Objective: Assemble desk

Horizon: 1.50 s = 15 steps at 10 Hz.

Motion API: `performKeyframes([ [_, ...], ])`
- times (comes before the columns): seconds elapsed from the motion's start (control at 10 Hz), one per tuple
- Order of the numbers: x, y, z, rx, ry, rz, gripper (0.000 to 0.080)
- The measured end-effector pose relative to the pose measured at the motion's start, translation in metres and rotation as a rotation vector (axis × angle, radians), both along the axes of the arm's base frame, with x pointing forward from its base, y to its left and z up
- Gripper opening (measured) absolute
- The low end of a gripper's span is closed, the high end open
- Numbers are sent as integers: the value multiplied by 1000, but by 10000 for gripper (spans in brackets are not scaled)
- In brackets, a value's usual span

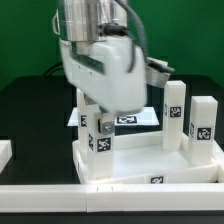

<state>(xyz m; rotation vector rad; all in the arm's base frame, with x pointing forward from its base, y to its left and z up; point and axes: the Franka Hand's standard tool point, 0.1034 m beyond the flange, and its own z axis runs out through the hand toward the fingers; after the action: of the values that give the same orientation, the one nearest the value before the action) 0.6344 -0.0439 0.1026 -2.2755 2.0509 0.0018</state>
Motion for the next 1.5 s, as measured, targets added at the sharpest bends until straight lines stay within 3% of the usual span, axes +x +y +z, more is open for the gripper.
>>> performKeyframes([
  [0.2,0,-3,-1,54,-7,-274,285],
  [0.7,1,-3,-1,65,6,-482,285],
  [0.8,0,-2,-1,59,13,-415,373],
  [0.9,-2,-1,0,42,29,-270,373],
  [1.0,-2,0,1,8,15,1,561],
  [1.1,-3,8,-2,3,10,216,630],
  [1.2,-7,14,-4,11,25,306,645],
  [1.4,-7,12,-4,2,13,466,645],
  [1.5,-5,9,-2,-25,2,644,649],
])
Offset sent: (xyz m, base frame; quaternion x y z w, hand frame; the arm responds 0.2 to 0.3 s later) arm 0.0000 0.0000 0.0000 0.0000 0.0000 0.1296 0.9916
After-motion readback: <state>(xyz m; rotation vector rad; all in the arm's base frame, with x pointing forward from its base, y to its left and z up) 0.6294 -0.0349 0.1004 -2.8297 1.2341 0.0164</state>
